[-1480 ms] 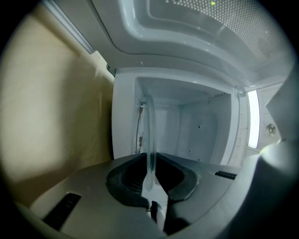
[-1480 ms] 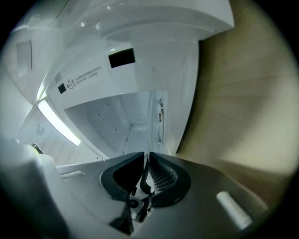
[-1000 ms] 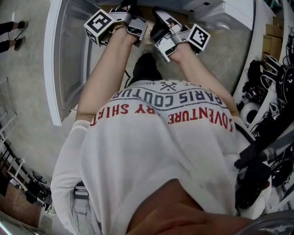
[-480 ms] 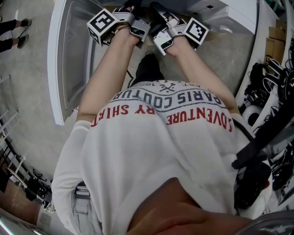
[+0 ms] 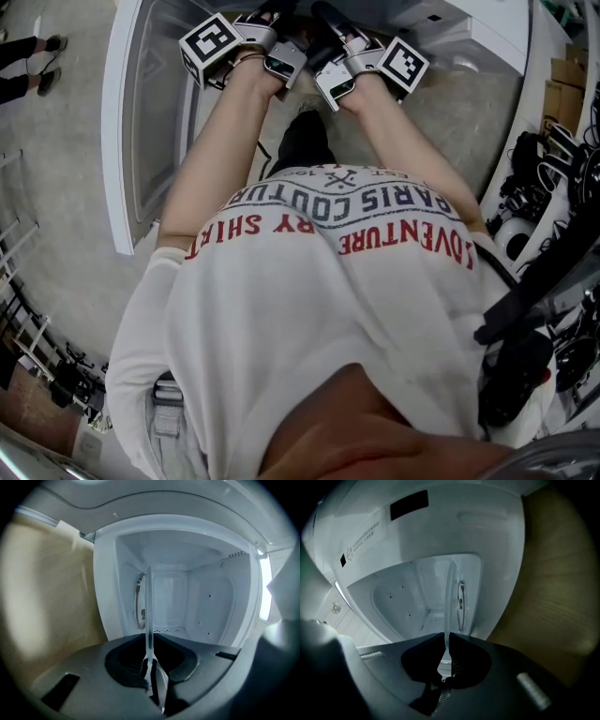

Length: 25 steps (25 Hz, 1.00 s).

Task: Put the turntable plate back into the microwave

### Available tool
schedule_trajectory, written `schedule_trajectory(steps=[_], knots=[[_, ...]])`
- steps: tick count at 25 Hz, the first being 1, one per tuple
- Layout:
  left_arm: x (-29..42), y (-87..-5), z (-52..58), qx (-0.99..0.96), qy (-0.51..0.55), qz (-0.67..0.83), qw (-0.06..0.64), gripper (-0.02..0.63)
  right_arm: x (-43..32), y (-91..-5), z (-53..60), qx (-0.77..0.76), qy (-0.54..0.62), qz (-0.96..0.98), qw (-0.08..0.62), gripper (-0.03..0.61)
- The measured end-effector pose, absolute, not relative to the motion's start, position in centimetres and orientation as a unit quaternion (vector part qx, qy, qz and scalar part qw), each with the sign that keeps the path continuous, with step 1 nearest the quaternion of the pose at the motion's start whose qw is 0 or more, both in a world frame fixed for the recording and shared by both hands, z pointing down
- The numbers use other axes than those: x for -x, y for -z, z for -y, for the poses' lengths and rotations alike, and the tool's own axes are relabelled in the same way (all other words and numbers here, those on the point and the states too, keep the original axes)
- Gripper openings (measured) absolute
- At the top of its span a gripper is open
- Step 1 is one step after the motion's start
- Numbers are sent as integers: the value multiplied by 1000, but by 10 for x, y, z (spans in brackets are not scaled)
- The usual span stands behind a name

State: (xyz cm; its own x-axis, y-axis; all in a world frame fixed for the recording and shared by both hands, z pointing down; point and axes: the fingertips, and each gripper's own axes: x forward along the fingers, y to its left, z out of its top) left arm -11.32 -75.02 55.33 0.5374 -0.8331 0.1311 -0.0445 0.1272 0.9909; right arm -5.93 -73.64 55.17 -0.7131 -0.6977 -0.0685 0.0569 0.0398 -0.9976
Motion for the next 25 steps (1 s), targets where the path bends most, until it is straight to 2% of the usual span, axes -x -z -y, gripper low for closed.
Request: schedule_trajectory(steps=[11, 14, 25], knots=[[116, -563, 718, -599, 298, 388, 634, 34, 56, -559, 735, 265, 656, -645, 287, 26], [113, -570, 718, -591, 295, 395, 639, 0, 55, -561, 734, 272, 658, -643, 281, 26], [120, -577, 719, -575, 298, 397, 651, -2, 56, -560, 722, 258, 674, -636, 272, 28]])
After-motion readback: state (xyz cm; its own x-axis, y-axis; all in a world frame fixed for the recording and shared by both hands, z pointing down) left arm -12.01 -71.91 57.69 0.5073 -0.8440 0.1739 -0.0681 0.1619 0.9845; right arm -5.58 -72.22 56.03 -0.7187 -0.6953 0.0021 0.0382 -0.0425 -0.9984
